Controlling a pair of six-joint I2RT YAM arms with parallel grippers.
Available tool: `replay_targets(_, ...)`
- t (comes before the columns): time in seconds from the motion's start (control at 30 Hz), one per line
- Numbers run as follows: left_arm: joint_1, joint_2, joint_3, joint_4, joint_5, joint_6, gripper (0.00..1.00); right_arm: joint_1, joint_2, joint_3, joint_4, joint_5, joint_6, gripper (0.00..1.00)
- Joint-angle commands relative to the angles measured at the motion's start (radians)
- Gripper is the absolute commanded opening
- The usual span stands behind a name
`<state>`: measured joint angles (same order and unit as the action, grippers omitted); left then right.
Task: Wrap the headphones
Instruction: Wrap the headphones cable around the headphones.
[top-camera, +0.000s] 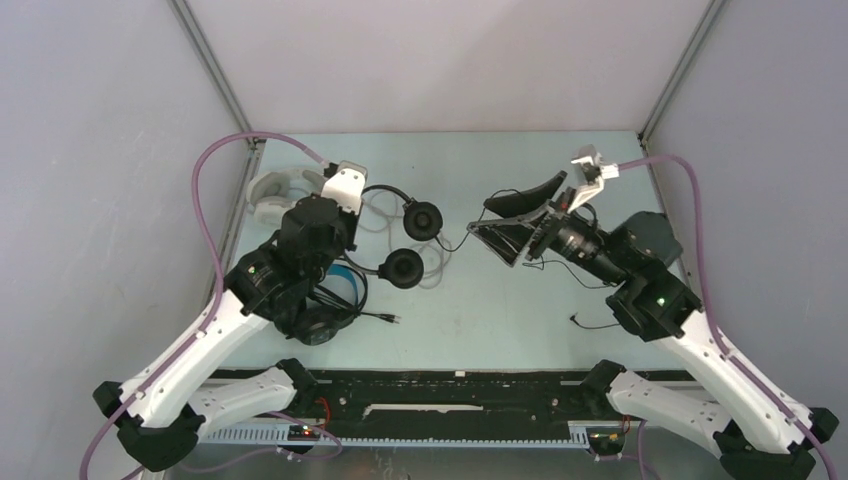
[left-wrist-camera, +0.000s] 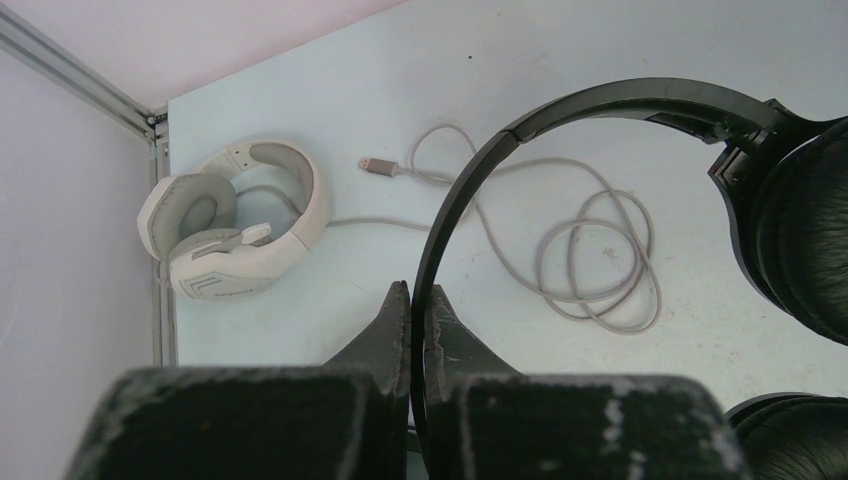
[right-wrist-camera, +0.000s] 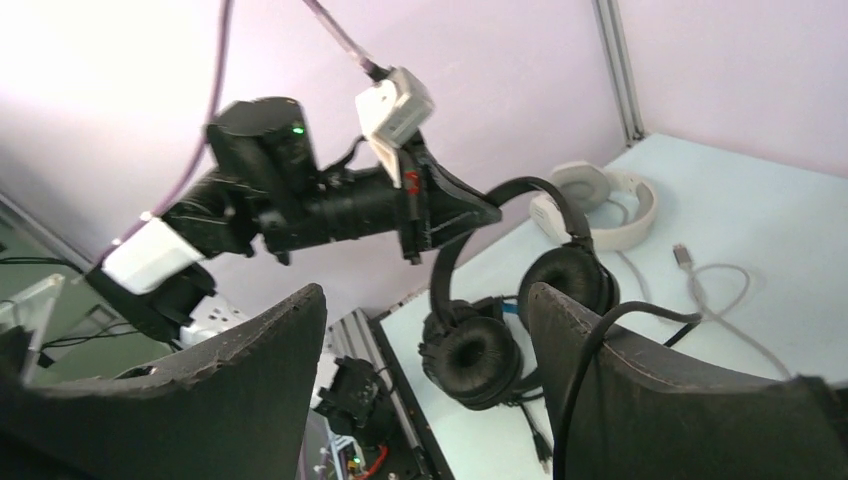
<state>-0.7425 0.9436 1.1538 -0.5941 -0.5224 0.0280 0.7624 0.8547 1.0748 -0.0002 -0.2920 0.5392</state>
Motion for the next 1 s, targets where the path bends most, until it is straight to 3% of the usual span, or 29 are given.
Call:
replay_targets(0.0, 0.017, -0.006, 0.018, 0.038, -0.014, 0.006, 0.00, 0.005, -0.077, 0.057, 0.005, -0.042, 0.032, 0.76)
replay_targets(0.13, 0.018, -0.020, -0.002, 0.071, 0.008, 0.000, 0.00, 0.000, -0.090, 0.057, -0.056, -0.050, 0.049, 0.76)
replay_targets(0.3, 0.045, 0.022, 0.004, 0.056, 0.023, -0.003, 0.00, -0.016, -0.125, 0.057, -0.009, -0.157, 0.158, 0.76)
replay_targets(0.47, 0.089, 0.050, 0.008, 0.056, 0.051, -0.021, 0.00, -0.131, -0.172, 0.057, 0.005, -0.196, 0.362, 0.75)
replay_targets(0.53, 0.103, 0.061, 0.024, 0.060, 0.070, -0.021, 0.00, -0.202, -0.153, 0.080, -0.091, -0.256, 0.405, 0.75)
replay_targets(0.73, 0.123, 0.091, 0.111, 0.057, 0.106, -0.021, 0.00, -0.388, -0.006, 0.129, -0.519, -0.308, 0.163, 0.73)
replay_targets(0.97, 0.139, 0.127, 0.190, 0.062, 0.107, -0.045, 0.00, -0.479, 0.084, 0.067, -0.573, -0.528, 0.030, 0.70)
